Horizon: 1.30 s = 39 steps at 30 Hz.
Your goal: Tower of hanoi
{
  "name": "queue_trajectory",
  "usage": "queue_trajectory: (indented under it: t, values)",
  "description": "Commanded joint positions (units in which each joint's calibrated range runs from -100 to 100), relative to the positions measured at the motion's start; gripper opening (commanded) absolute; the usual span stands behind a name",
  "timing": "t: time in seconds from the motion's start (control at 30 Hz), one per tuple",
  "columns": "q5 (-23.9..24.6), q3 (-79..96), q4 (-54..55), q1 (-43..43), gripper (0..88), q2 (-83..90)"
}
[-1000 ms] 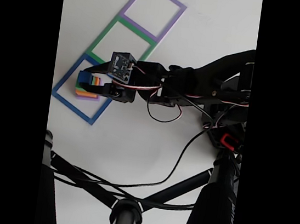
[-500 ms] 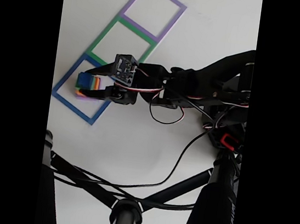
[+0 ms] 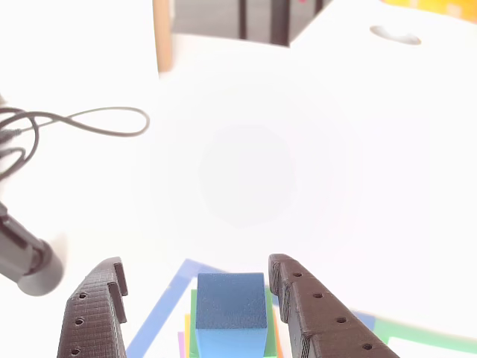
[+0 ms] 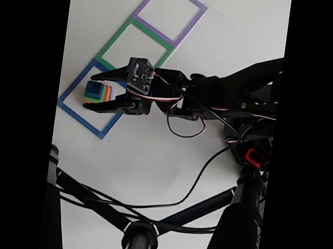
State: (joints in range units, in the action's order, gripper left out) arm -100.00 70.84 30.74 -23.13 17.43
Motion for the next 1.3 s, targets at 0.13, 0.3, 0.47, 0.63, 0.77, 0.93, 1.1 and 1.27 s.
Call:
queue_trajectory:
  t: [0.13, 0.3, 0.47, 0.63, 0.77, 0.93, 1.1, 1.27]
  values:
    - [0.0, -3.6, -7.6, 1.6, 22.1, 9.8]
    - [0.0, -8.5, -19.0, 1.7, 20.5, 16.4]
    - [2.0, -16.0, -33.7, 1.7, 13.2, 22.5]
    - [2.2, -25.6, -51.8, 1.4, 0.2, 27.3]
    - [2.2, -33.7, -64.9, 0.9, 0.0, 29.4]
    - [0.5, -42.5, -78.7, 0.4, 0.0, 31.3]
    - [0.0, -45.6, -87.3, 1.2, 0.0, 33.8]
    - [0.0, -47.0, -95.0, 3.0, 0.1, 36.5]
